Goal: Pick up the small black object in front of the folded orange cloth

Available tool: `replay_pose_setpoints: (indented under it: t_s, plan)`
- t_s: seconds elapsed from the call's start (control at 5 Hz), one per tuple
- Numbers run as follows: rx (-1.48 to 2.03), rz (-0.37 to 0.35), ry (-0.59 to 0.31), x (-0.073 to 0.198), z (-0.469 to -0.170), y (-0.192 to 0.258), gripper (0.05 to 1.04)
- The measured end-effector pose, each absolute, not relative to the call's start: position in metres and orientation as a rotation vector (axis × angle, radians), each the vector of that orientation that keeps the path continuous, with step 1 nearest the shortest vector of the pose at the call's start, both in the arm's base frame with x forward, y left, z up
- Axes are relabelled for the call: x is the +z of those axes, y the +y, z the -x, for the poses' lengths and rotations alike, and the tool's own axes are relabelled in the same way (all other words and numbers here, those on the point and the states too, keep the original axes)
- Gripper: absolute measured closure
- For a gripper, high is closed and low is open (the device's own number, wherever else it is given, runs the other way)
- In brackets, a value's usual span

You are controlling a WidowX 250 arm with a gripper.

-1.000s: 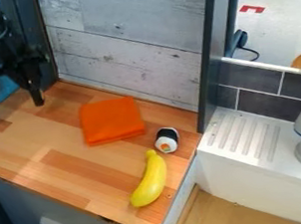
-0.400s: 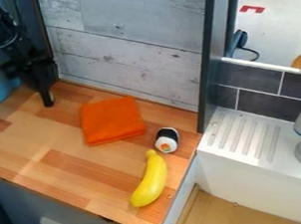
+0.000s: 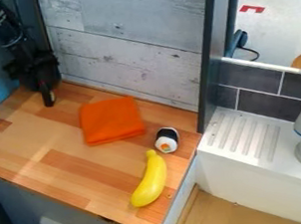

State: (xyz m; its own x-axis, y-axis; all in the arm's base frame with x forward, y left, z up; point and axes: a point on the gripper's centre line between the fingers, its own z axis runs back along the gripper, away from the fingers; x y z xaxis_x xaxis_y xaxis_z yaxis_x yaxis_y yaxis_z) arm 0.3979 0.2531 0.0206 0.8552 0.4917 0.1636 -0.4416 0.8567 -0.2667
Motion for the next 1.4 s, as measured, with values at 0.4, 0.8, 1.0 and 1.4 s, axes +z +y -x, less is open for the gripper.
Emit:
replay_pose_setpoints:
  t_s: [0.4, 0.8, 1.0, 1.4]
  plan:
    - [0.492, 0.23, -0.228, 0.022, -0.399, 0.252, 0.081]
    - [0.335, -0.01, -0.257, 0.107, -0.395, 0.24, 0.083]
    - [0.317, -0.039, -0.337, 0.163, -0.373, 0.201, 0.083]
    - [0.395, -0.092, -0.427, 0.242, -0.274, 0.1, 0.083]
